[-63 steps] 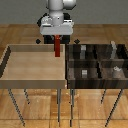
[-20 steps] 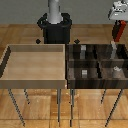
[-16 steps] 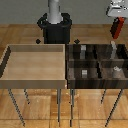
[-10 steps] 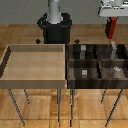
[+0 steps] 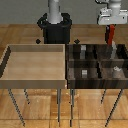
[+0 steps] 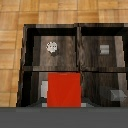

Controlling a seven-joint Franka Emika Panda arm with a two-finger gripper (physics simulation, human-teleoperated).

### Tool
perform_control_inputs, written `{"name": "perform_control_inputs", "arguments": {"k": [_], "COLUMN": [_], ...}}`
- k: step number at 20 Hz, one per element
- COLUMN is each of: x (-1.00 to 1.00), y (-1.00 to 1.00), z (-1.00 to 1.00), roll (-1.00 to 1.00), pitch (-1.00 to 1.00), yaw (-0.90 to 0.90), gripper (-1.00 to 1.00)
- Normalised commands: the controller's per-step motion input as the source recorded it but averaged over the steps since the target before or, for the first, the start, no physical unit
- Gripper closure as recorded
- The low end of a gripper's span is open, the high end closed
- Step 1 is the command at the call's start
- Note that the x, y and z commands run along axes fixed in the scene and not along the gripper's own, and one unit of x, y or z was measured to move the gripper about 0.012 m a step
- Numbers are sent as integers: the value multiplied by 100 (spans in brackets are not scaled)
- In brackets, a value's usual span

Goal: Place the box of cereal into the appropriate compartment.

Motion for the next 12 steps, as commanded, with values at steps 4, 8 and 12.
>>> {"name": "perform_control_inputs", "arguments": {"k": [4, 8, 12], "x": [0, 0, 0], "y": [0, 0, 0], "z": [0, -50, -75], "roll": [0, 0, 0], "pitch": [0, 0, 0], "yaw": [0, 0, 0], "gripper": [100, 100, 100]}}
